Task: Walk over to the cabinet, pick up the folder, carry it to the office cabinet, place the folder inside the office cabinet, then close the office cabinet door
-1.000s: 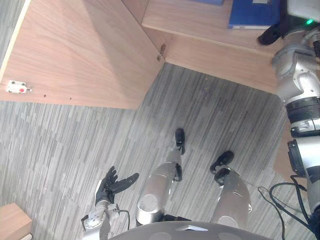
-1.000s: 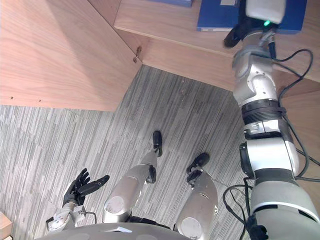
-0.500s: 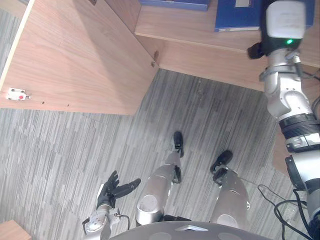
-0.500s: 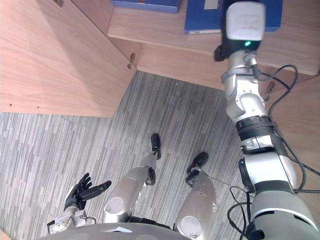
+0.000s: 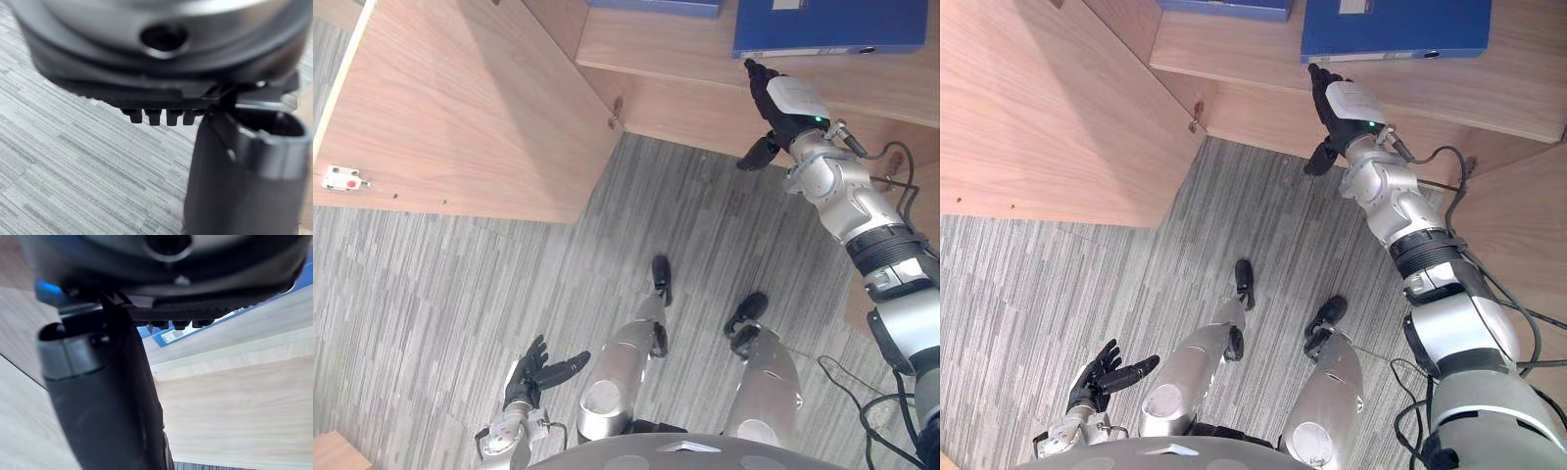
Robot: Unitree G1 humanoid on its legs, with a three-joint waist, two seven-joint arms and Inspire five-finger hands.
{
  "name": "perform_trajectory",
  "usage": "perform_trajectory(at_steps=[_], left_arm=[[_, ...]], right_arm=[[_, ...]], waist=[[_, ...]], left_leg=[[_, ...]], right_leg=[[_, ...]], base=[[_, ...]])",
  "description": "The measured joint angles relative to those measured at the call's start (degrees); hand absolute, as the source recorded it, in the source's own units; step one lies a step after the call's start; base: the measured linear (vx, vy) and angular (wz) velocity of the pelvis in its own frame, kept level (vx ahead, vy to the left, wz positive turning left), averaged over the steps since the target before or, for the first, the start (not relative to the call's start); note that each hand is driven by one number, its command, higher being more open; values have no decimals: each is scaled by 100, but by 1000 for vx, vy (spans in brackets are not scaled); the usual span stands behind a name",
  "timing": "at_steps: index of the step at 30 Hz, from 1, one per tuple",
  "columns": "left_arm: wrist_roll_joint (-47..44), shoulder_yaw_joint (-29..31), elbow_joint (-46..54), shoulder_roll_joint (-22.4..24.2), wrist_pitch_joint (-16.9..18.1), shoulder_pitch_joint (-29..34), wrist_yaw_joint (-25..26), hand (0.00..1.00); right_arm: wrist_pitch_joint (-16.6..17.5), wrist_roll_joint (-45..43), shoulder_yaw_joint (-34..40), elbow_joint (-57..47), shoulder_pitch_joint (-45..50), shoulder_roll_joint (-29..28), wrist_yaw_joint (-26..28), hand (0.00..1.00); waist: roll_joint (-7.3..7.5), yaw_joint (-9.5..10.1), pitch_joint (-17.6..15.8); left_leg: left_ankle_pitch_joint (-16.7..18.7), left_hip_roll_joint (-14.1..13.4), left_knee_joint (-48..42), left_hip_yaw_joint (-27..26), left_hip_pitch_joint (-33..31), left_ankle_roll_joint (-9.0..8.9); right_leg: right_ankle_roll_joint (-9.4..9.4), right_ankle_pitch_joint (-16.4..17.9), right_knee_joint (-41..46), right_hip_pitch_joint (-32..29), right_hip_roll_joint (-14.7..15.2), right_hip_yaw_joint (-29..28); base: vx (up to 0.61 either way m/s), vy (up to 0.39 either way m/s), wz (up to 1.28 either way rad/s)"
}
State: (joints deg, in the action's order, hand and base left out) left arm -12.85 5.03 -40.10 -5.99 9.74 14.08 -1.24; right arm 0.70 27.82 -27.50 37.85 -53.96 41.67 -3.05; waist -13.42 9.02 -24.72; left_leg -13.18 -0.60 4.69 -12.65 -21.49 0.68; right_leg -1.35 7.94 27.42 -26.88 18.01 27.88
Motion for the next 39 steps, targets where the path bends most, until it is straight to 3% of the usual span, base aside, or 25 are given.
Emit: perform_trajectory(at_steps=[15,24,32,39], left_arm=[[3,104,149,107,-5,1,2,100],[-134,320,469,209,-10,3,4,100],[-329,529,591,312,-7,3,81,100],[-328,795,591,390,-8,2,150,100]], right_arm=[[-186,-395,330,1484,-948,-644,17,100],[-326,-375,351,1801,-1295,-633,-18,100],[-328,-316,-64,1734,-1508,-578,-12,100],[-317,-245,-278,1559,-1977,-232,-6,100]], waist=[[0,36,0],[-1,70,1],[1,115,-1],[71,114,-51]], left_leg=[[-14,-2,3,-7,-9,-7],[-22,-5,2,28,-165,-10],[-12,-15,1,-42,-276,-23],[-11,-33,1,-109,-361,-24]], right_leg=[[3,2,21,-17,12,6],[4,-4,-42,-117,0,61],[4,-4,-45,-257,-11,26],[7,-6,-34,-388,-24,-29]], base=[[-1,-2,0],[3,-3,0],[0,-29,-2],[-19,-36,-4]])
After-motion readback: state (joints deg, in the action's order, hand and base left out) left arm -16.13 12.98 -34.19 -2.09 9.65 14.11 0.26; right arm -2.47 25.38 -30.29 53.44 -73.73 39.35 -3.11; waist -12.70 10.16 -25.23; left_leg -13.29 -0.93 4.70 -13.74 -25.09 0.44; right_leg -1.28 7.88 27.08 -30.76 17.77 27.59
